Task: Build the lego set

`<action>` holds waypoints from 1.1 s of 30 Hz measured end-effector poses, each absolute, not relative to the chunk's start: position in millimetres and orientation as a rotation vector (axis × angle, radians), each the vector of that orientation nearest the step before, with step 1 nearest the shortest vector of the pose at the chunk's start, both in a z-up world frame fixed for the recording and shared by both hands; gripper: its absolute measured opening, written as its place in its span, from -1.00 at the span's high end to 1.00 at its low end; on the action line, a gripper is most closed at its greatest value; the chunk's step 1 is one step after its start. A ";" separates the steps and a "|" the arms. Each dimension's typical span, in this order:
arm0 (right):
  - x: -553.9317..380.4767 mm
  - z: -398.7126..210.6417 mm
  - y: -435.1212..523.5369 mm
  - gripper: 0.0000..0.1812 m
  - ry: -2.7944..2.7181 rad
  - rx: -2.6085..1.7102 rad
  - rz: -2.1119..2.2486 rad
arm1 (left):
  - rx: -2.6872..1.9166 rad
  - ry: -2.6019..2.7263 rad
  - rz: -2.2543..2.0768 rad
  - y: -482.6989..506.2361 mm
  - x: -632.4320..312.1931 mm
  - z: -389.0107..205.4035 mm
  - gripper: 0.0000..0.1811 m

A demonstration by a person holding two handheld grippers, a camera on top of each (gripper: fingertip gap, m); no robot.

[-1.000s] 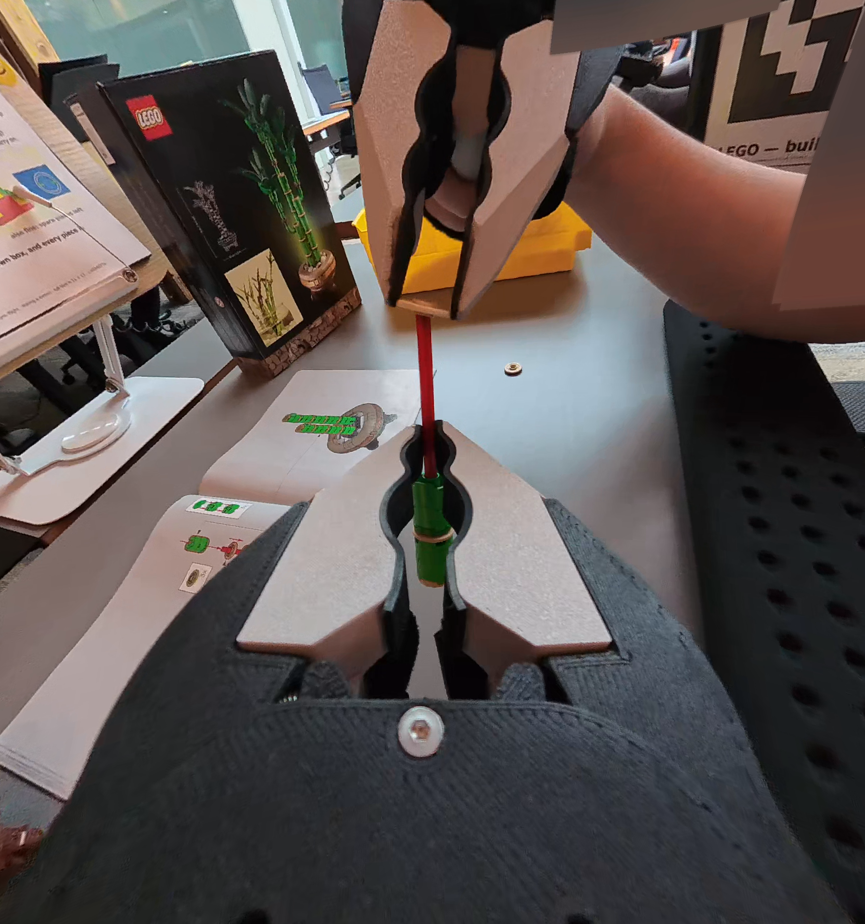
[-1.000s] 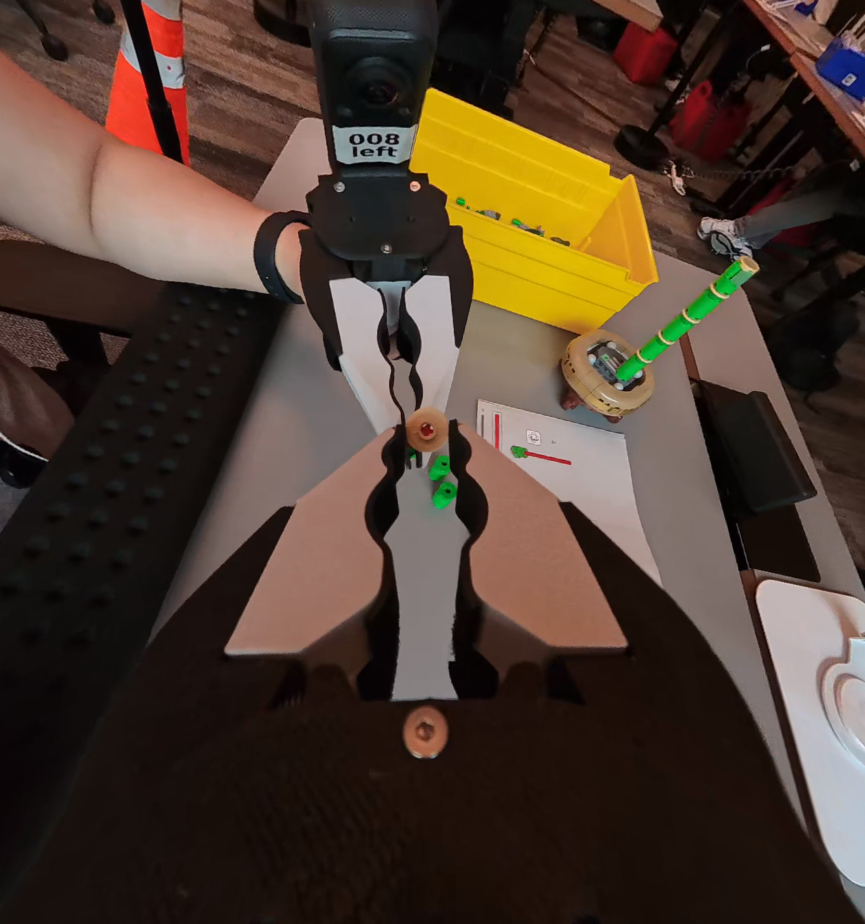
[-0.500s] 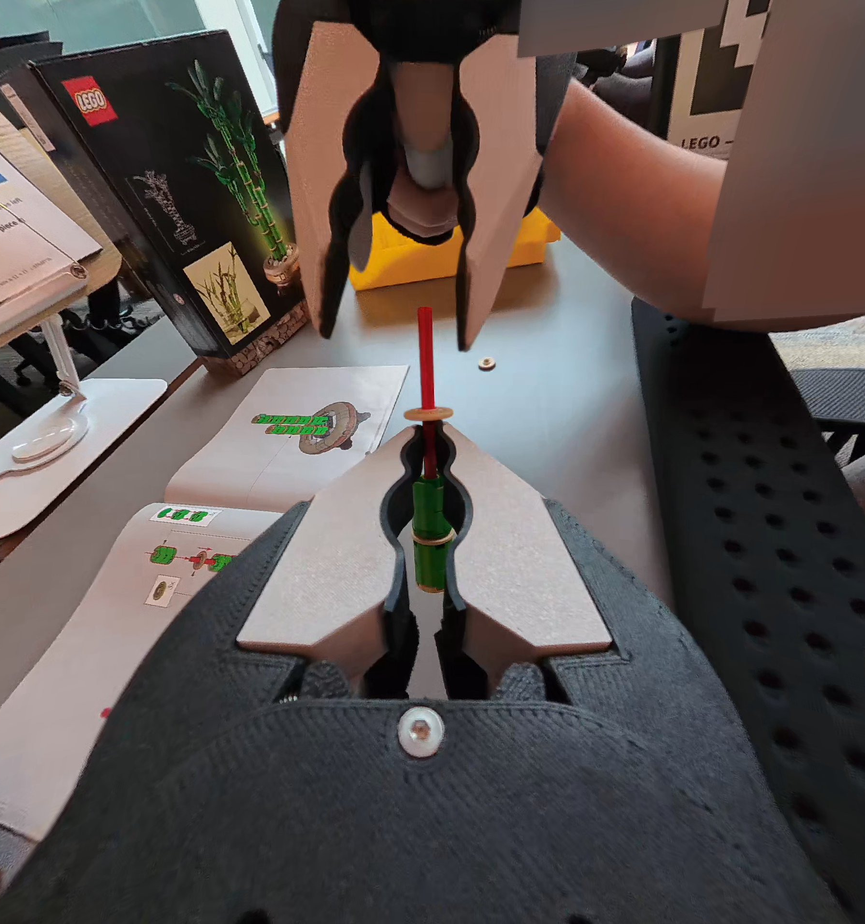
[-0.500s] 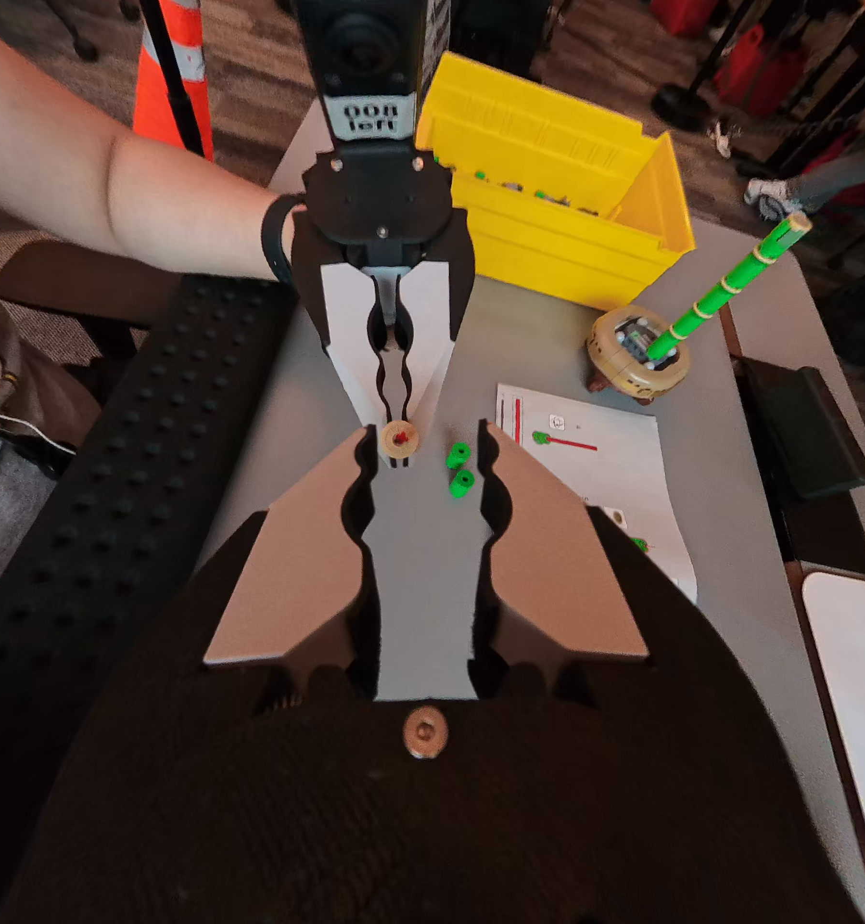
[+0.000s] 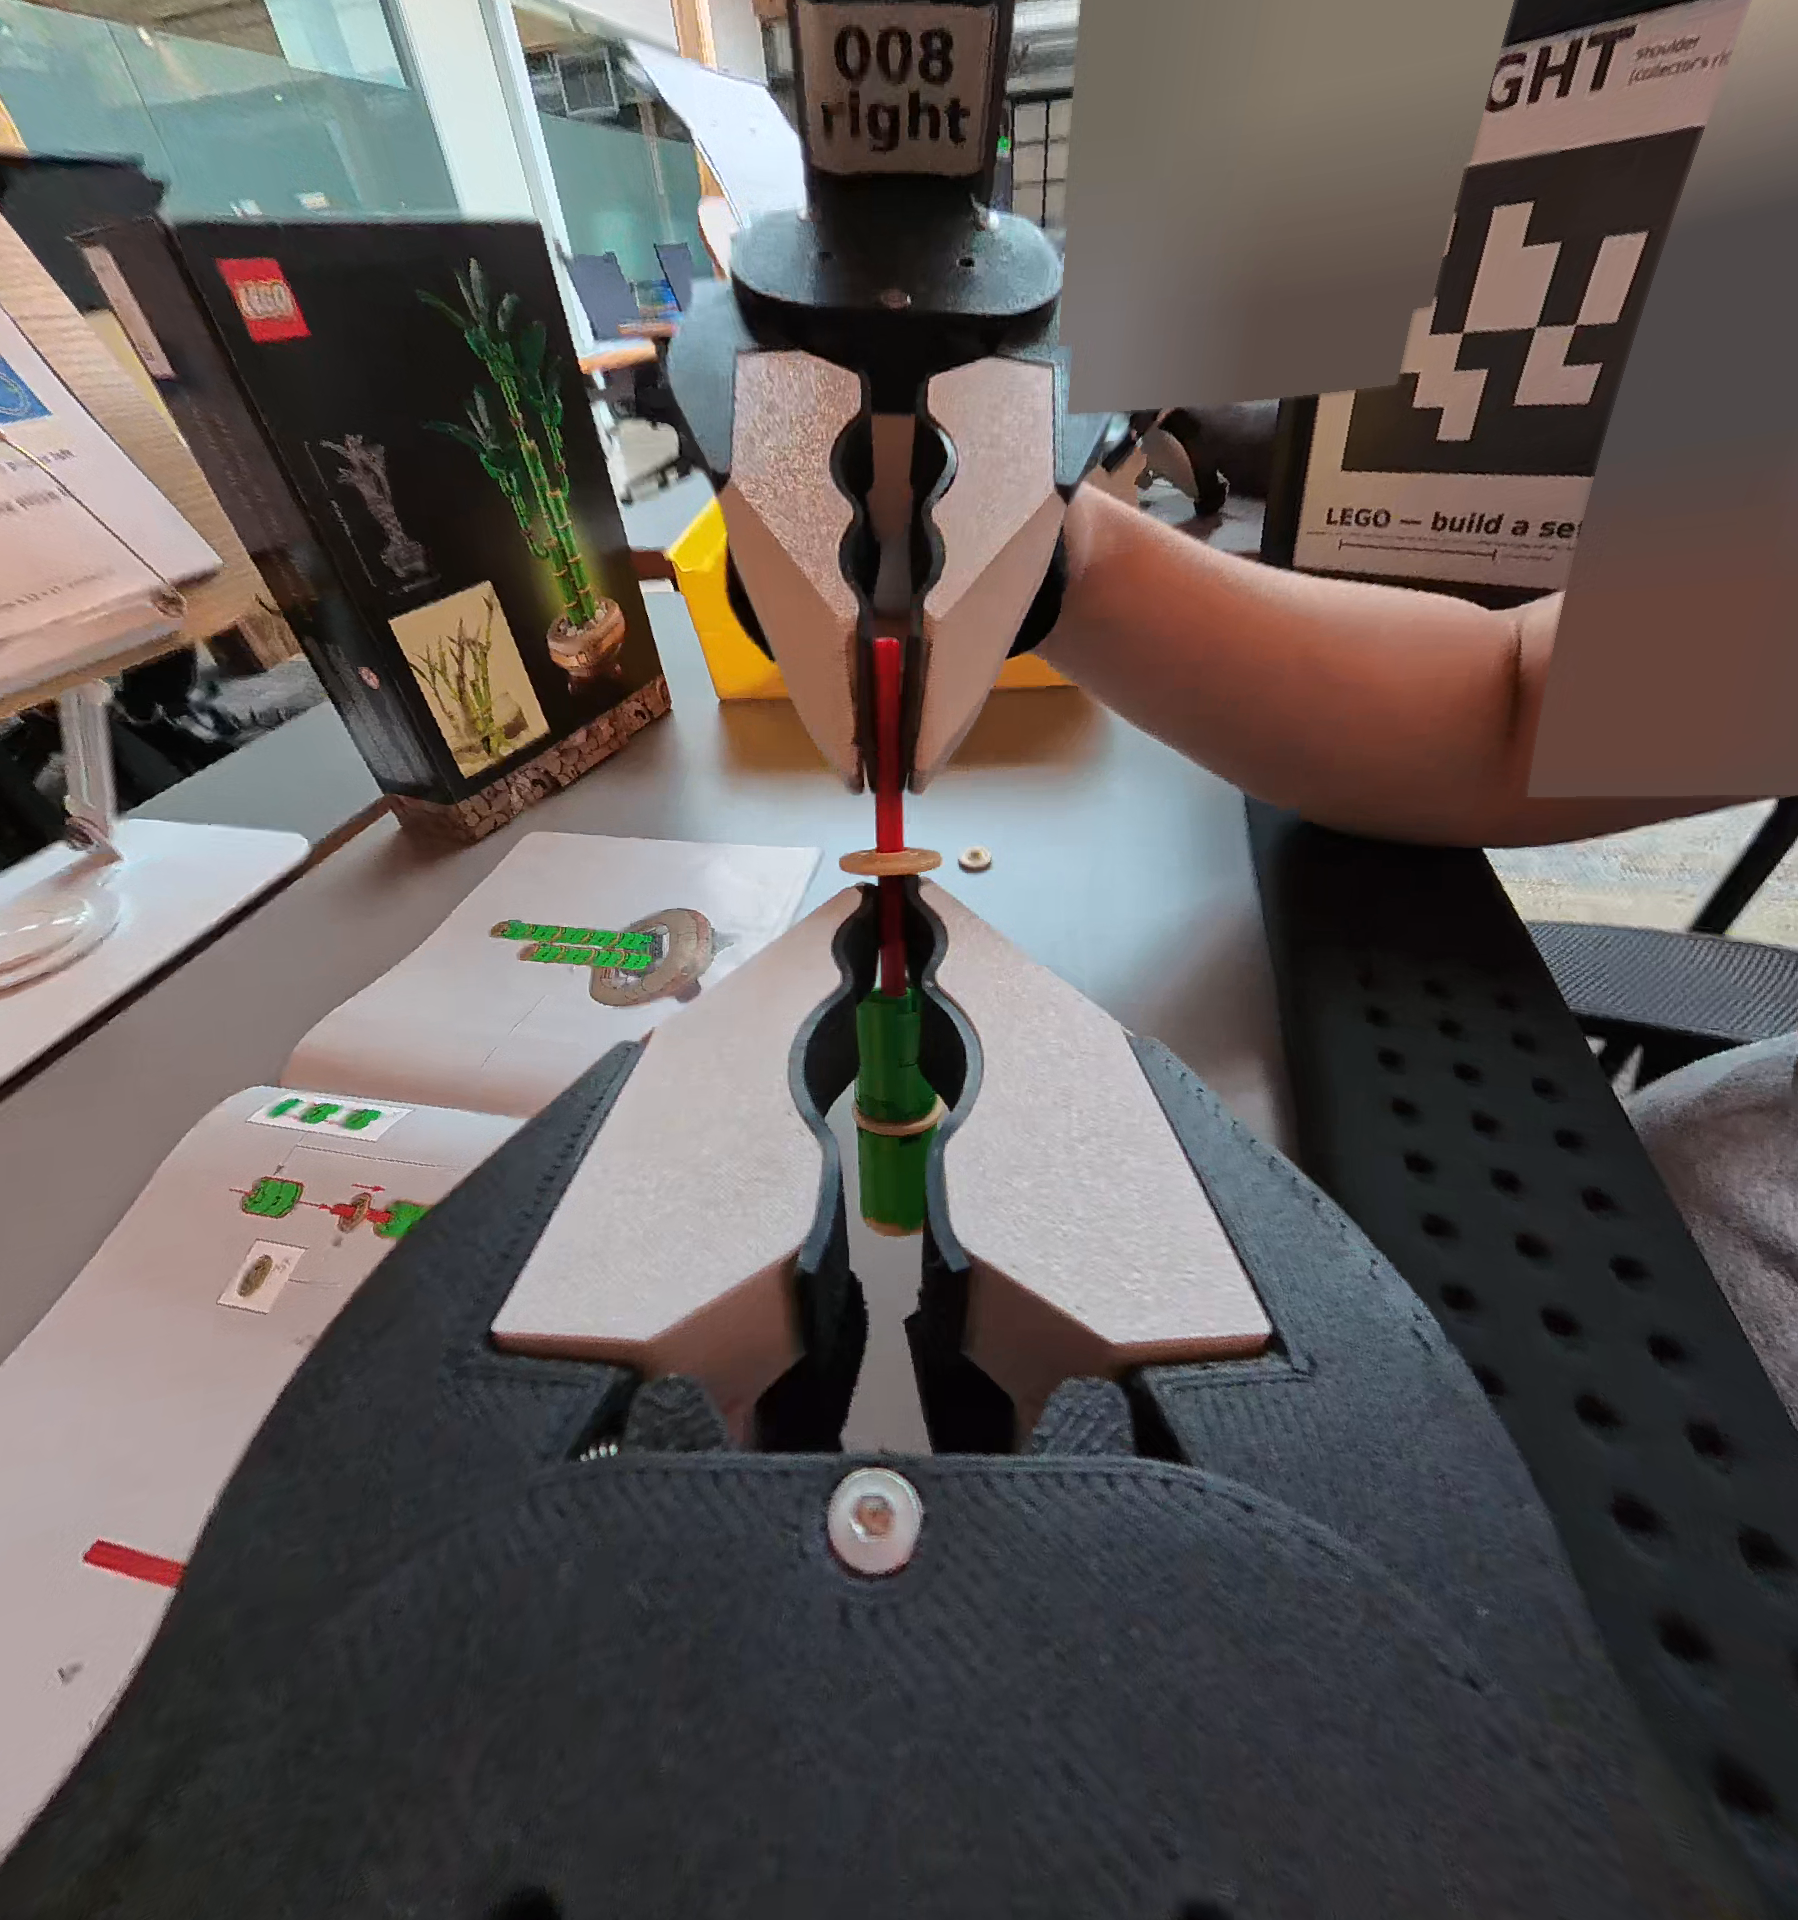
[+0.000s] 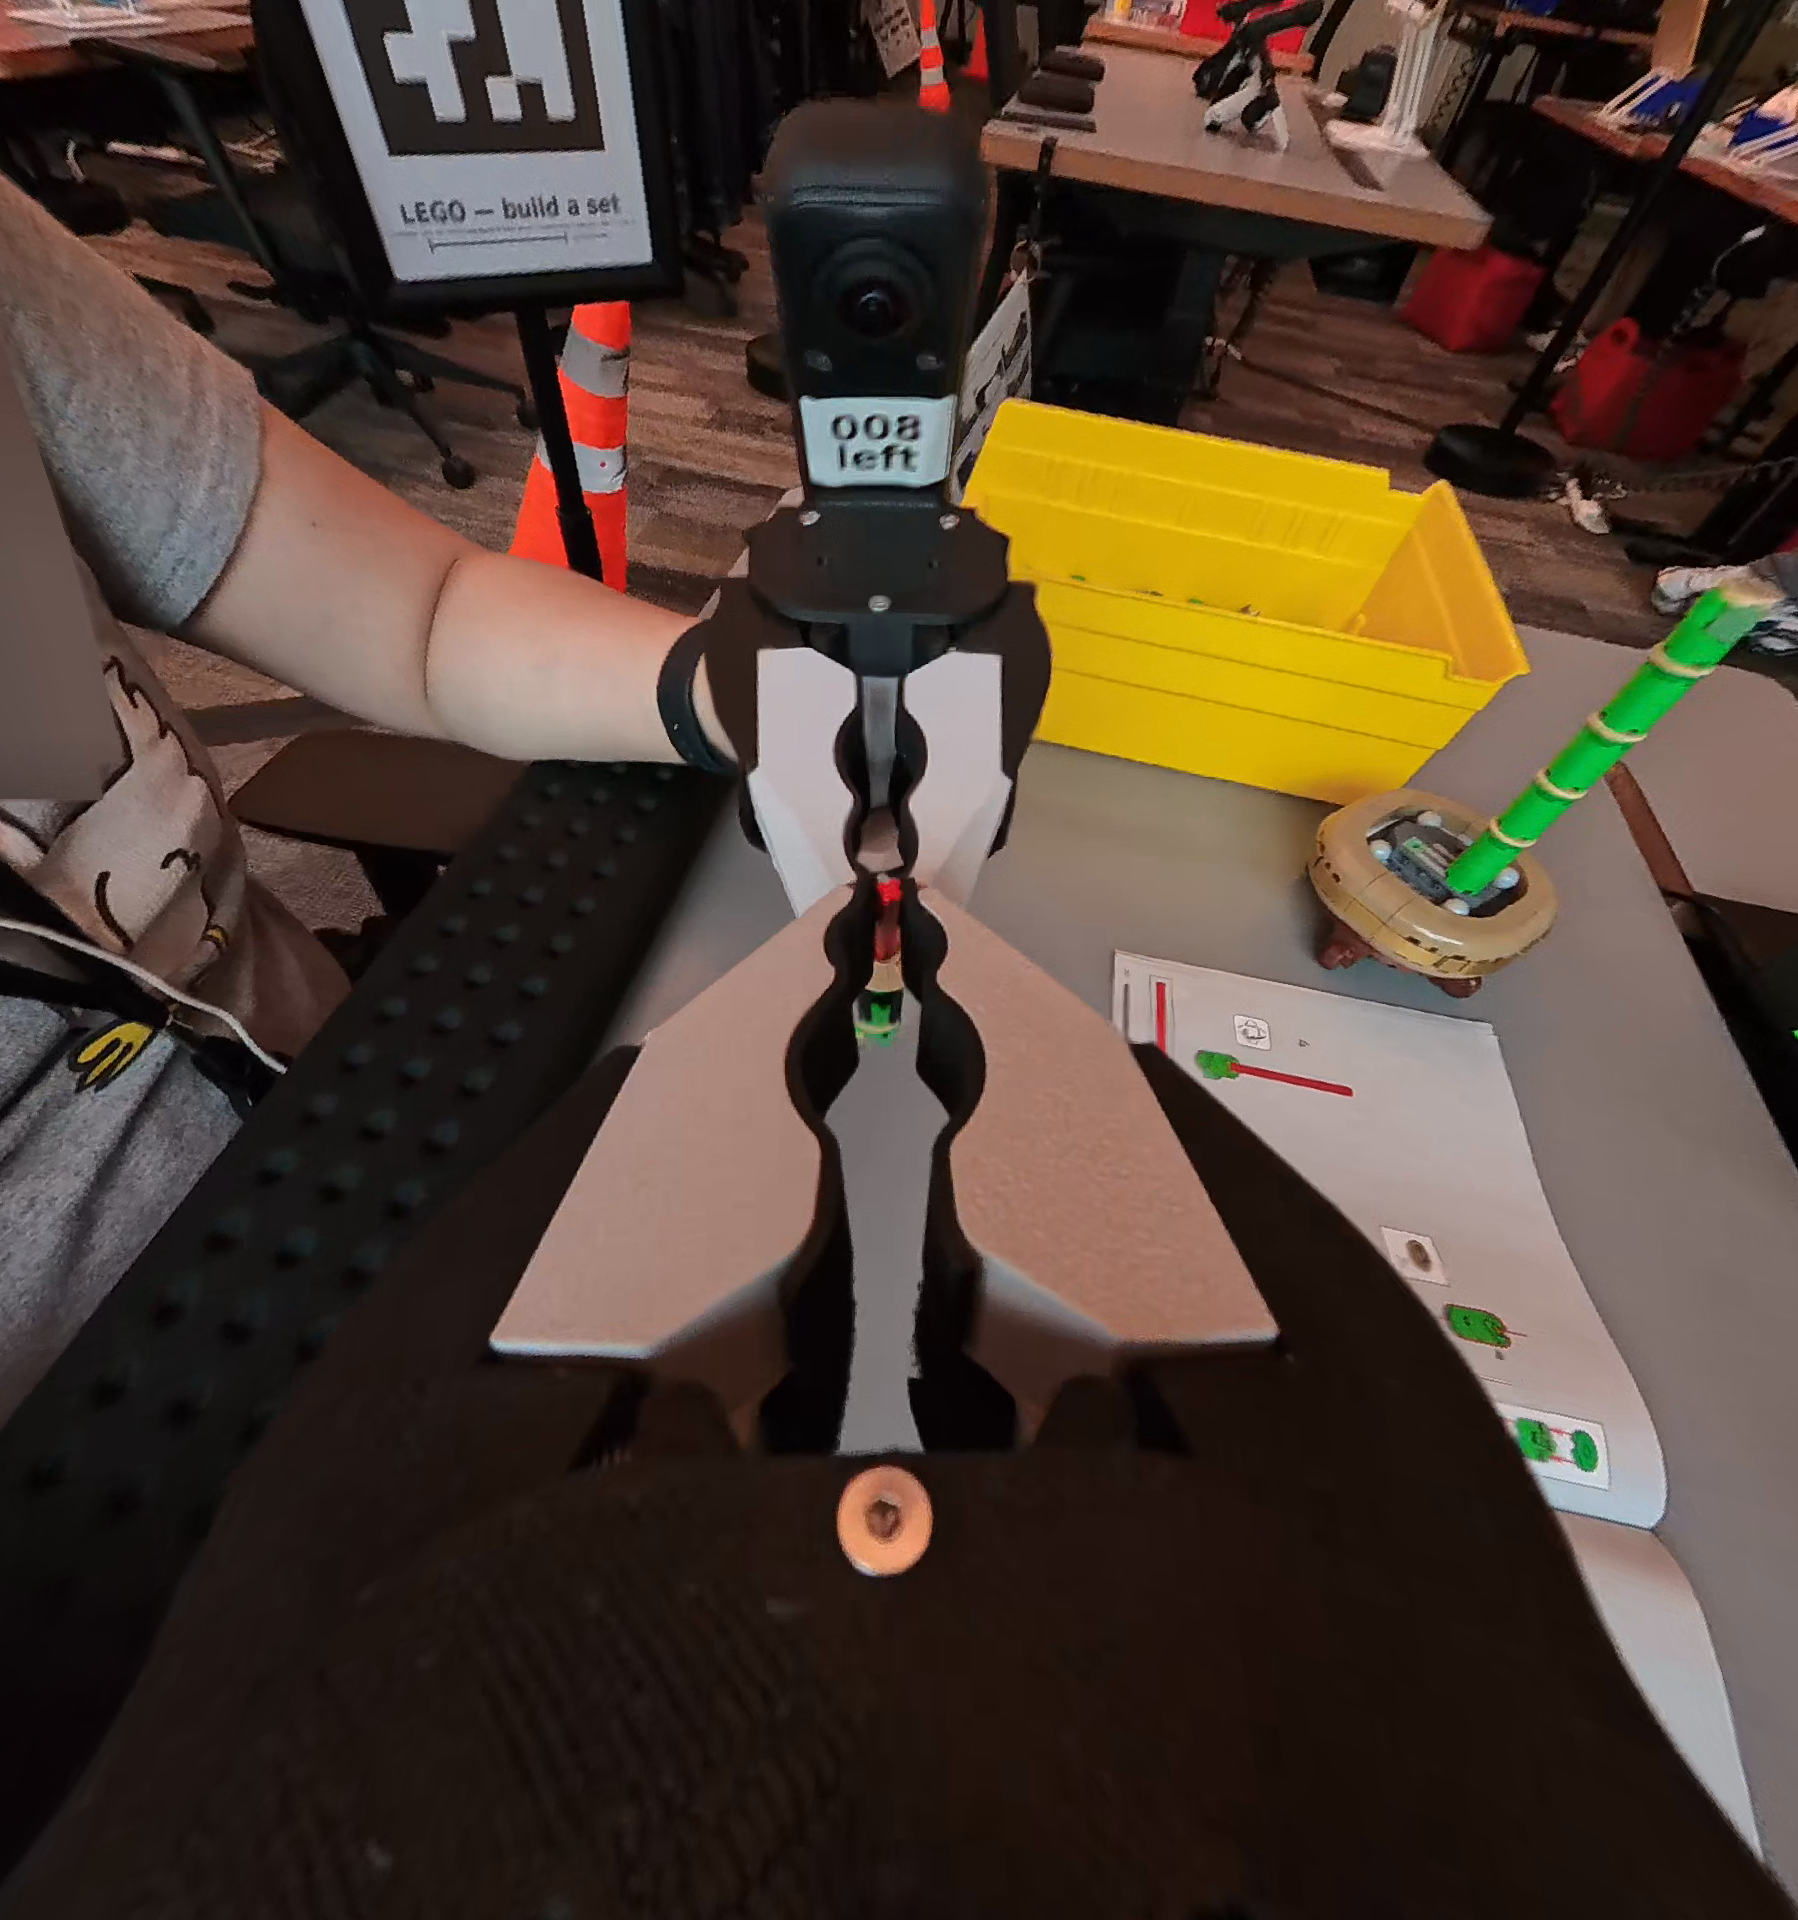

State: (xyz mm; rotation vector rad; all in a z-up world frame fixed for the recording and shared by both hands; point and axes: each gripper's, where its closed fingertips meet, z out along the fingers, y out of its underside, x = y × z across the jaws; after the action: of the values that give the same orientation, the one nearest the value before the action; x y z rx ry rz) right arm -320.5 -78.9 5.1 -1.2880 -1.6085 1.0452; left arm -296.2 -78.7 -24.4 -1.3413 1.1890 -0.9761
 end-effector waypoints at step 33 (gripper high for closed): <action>-219.1 -33.0 35.1 0.97 -1.054 -1.978 1.020 | -1.624 0.963 -0.816 -17.1 -329.5 -55.2 0.61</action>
State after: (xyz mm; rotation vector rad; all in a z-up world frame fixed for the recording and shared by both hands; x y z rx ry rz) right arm -219.1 35.1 -33.0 -1.9776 -1.0545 1.0200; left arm -329.5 -17.1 -55.2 -1.6242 0.9633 -0.8155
